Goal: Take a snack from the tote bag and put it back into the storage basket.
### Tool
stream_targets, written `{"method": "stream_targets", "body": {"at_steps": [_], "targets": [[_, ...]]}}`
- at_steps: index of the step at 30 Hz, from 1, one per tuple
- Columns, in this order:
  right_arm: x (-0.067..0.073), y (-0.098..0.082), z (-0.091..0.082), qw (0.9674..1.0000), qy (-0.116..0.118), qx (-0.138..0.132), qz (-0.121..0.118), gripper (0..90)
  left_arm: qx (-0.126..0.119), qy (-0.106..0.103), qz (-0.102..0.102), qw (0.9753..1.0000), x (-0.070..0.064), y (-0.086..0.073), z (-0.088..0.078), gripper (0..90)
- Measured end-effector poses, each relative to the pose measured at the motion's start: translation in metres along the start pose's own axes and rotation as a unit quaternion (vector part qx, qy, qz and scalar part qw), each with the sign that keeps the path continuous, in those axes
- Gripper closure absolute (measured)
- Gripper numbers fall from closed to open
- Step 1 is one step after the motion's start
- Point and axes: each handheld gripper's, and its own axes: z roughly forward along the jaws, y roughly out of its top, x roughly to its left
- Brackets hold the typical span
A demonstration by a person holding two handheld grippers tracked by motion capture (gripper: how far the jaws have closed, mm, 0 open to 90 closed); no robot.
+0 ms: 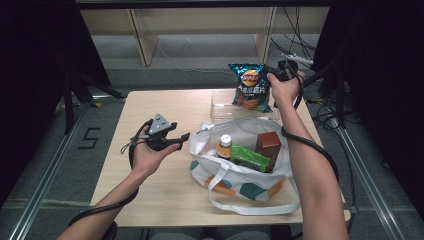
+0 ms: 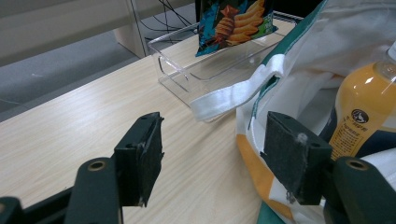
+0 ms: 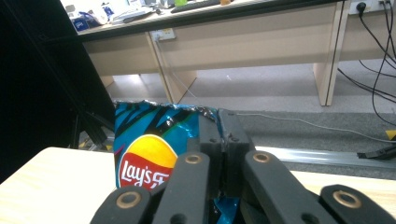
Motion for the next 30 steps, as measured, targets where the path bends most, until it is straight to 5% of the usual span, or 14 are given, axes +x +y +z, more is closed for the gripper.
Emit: {"method": "stream_targets", "body": {"at_steps": [5,8,9,30], "targets": [[-0.001,-0.001,0.002,1.0000,-0.001,0.001,0.005,90.0,0.001,0.000,0.001,1.0000,0.000,0.000,0.000,36.6],[-0.005,-0.003,0.005,0.9998,-0.001,-0.002,-0.019,90.0,0.003,0.002,0.001,1.0000,0.000,0.000,0.000,36.6],[-0.002,-0.004,0.004,1.0000,-0.004,0.006,0.006,90.0,0.003,0.002,0.000,1.0000,0.000,0.000,0.000,36.6],[-0.013,-0.012,0.010,0.9992,-0.030,0.025,-0.006,88.3,0.003,0.002,0.000,1.0000,-0.001,-0.002,0.000,36.6]]}}
